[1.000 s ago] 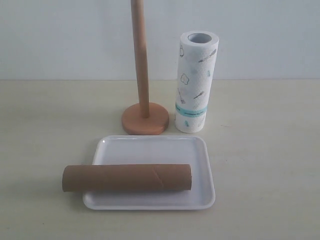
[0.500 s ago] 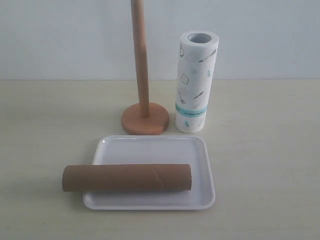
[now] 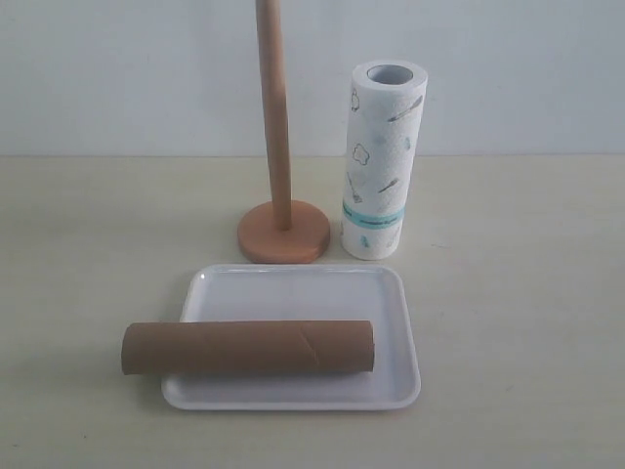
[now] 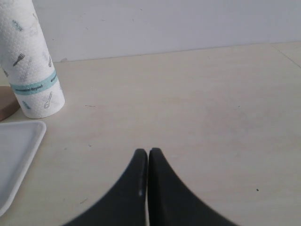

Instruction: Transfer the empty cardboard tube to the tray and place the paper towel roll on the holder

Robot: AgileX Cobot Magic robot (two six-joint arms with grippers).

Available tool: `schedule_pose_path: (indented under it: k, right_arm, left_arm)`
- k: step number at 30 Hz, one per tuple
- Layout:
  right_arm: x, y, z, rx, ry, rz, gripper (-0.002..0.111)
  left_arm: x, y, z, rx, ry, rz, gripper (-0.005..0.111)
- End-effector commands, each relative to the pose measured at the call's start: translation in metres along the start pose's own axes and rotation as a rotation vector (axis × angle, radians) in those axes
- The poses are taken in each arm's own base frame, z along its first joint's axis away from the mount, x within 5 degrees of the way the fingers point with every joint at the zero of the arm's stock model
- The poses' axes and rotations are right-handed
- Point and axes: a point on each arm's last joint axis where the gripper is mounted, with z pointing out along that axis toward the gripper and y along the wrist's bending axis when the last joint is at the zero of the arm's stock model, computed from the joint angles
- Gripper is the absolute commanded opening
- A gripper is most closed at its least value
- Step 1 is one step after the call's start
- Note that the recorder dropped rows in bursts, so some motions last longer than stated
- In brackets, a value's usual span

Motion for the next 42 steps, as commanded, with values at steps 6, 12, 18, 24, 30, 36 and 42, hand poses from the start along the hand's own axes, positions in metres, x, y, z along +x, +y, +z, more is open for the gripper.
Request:
schedule_pose_path:
  k: [6, 12, 18, 24, 30, 36, 42]
  right_arm:
    - [-0.001, 0.0, 0.0, 0.007, -0.015, -0.001, 0.0]
    - [-0.001, 0.0, 0.0, 0.007, -0.015, -0.001, 0.0]
    - [-0.001, 0.0, 0.0, 0.007, -0.015, -0.001, 0.0]
    - [-0.001, 0.0, 0.0, 0.007, -0.015, -0.001, 0.0]
    - [-0.001, -0.001, 0.0, 0.011, -0.015, -0.038, 0.0]
    - [-0.003, -0.001, 0.0, 0.012, -0.031, -0.038, 0.0]
    - [-0.037, -0.001, -0.008, 0.02, -0.419, -0.029, 0.0]
  left_arm:
    - [0.001, 0.001, 0.0, -0.012, 0.0, -0.009, 0.004]
    - [0.001, 0.001, 0.0, -0.012, 0.0, -0.009, 0.004]
    - [0.001, 0.001, 0.0, -0.012, 0.0, -0.004, 0.004]
    - [0.001, 0.001, 0.0, -0.012, 0.0, -0.004, 0.004]
    - [0.001, 0.001, 0.0, -0.012, 0.0, -0.004, 0.004]
    - [0.001, 0.001, 0.0, -0.012, 0.0, -0.004, 0.004]
    - [0.001, 0.001, 0.0, -0.012, 0.0, -0.004, 0.004]
